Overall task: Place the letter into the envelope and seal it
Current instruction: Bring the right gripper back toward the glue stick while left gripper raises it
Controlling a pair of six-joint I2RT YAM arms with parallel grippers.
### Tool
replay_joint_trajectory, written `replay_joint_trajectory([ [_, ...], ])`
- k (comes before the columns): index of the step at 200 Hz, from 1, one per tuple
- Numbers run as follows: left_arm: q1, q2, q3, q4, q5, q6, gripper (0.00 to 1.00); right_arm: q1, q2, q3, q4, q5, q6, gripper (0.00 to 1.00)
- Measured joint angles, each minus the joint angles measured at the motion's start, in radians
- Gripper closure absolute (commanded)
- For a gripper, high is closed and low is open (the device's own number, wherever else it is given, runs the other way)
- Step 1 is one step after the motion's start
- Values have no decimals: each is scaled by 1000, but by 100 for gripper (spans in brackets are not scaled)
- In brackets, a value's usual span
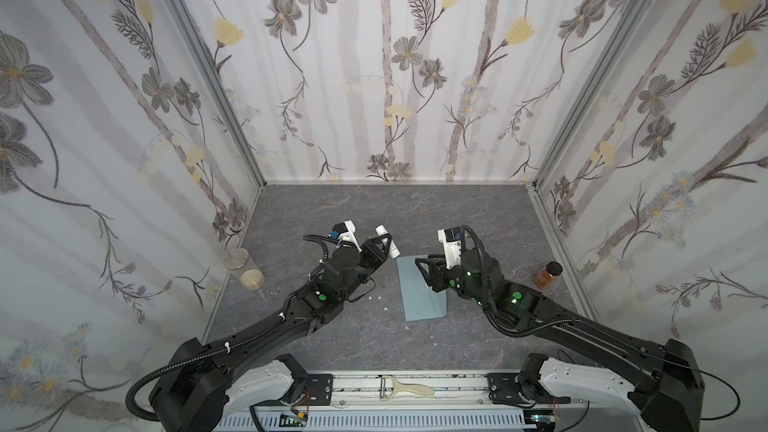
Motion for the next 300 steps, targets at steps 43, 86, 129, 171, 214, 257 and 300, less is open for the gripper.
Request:
replay_joint_trajectory([
  [43,-3,27,2,3,-7,-106,100,77,98,79,50,104,-54,53],
  [86,-9,26,4,4,-18,-143,100,83,182,149,75,113,-92,65],
  [129,-9,24,5,5,-23,-157,100,86,218,175,87,75,-110,67],
  [171,-9,21,5,5,-26,-157,100,86,229,175,113,44,-110,71],
  [214,-8,21,11,-2,-27,-157,100,84,236,176,125,38,-110,67],
  [257,-8,11,13,2,-30,-159,100,85,243,177,112,24,-110,60],
  [300,-8,5,13,3,-30,-159,100,85,239,158,111,24,-107,71],
])
